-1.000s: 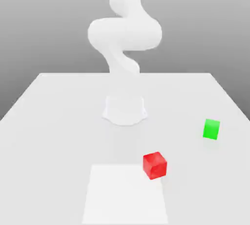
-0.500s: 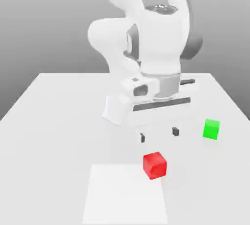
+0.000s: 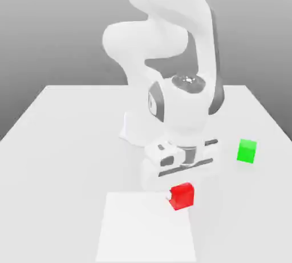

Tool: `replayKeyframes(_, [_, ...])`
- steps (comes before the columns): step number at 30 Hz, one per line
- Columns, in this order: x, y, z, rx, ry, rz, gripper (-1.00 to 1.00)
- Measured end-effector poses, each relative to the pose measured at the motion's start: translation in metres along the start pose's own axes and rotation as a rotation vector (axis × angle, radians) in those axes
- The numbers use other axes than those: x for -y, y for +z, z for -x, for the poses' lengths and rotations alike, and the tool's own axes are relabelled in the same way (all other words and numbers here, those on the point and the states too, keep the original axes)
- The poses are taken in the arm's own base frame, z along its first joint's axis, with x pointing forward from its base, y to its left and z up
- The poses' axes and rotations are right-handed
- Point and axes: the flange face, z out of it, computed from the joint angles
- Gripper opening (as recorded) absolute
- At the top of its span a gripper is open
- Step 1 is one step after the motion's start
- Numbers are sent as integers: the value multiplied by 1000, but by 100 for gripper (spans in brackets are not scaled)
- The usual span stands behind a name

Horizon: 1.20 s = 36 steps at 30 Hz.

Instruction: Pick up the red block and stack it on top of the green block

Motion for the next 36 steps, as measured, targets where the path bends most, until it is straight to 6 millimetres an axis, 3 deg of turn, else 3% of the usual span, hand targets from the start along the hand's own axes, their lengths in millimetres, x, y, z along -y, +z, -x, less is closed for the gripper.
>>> replayKeyframes(6, [0, -48, 0, 0, -1, 1, -100])
replayKeyframes(8, [13, -59, 11, 0, -38, -4, -100])
replayKeyframes(12, [52, -71, 47, 3, -157, -16, -100])
replayKeyframes(18, [101, -85, 118, 5, -356, -24, -100])
replayKeyframes(23, [125, -93, 186, 5, -522, -21, -100])
replayKeyframes(29, [134, -95, 267, 0, -715, -2, -100])
replayKeyframes(36, [135, -66, 269, -42, -732, 52, -100])
